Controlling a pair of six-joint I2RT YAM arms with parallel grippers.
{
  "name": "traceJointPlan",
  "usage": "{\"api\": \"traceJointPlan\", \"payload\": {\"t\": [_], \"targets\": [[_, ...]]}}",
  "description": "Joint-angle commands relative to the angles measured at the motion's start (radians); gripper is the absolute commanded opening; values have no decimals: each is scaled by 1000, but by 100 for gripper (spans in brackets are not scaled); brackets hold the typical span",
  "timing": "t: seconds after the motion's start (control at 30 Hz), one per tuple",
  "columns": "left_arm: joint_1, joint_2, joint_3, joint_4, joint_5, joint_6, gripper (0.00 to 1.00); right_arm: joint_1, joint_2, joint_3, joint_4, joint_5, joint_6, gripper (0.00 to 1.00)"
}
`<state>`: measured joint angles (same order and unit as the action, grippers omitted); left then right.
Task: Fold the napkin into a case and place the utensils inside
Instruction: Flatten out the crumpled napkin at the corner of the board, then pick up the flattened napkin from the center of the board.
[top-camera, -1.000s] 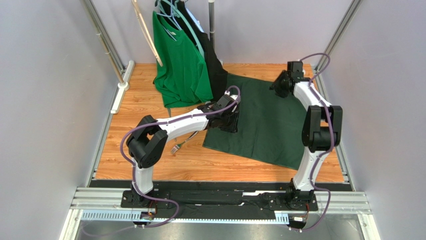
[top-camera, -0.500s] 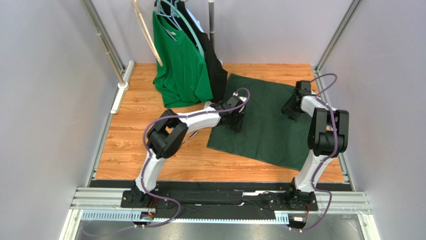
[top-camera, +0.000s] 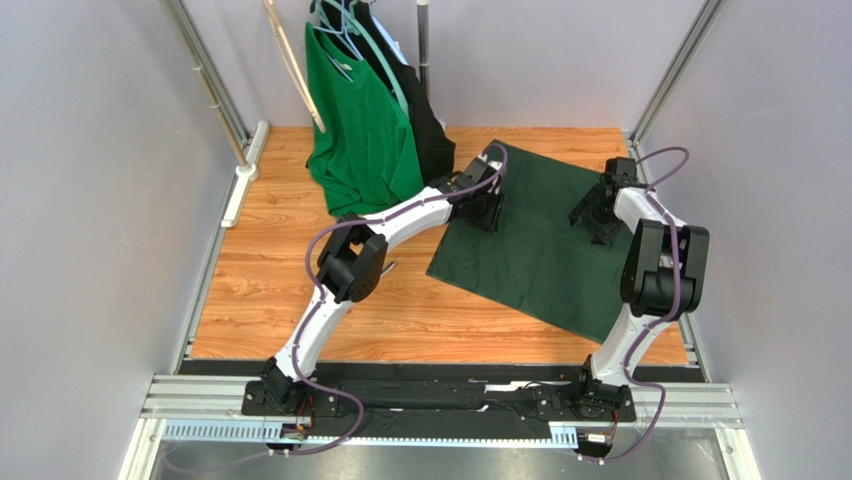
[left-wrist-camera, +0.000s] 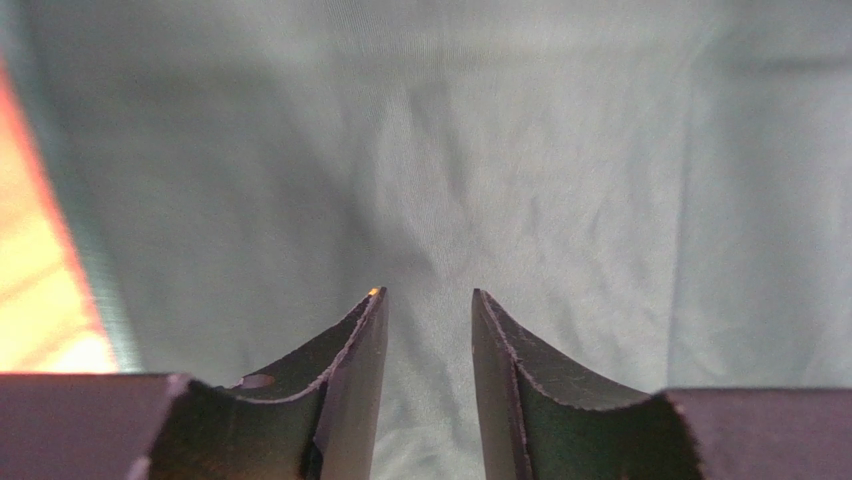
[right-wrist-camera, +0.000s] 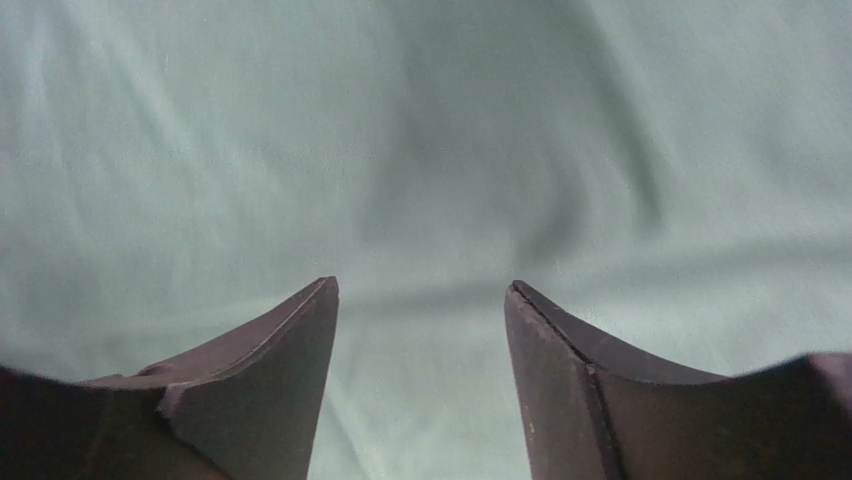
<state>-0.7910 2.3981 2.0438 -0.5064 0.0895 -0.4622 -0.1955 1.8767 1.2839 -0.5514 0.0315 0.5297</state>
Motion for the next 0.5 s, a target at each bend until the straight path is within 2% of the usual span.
{"api": "traceJointPlan", "payload": {"t": [0.0,0.1,0.2,0.27,0.33,0.47], "targets": [[7,-66,44,-89,-25,62,47,1,-233,-18,-221,110,47,70],[-16,-215,-115,-46,-23,-7,48,-21,-392,-125,-345,195,105,77],[-53,-345,-247,-20,-1,-42,48,-89,-535,-286,-422,254,209,77],[-80,-419,-311,-17,25,-55,48,-171,-706,-426,-424,248,266,72],[-94,-489,-355,-14,47,-59,47,-220,-856,-498,-449,277,309,59],[-120,-614,-508,6,79,-73,45,-286,-994,-569,-489,312,328,50]]}}
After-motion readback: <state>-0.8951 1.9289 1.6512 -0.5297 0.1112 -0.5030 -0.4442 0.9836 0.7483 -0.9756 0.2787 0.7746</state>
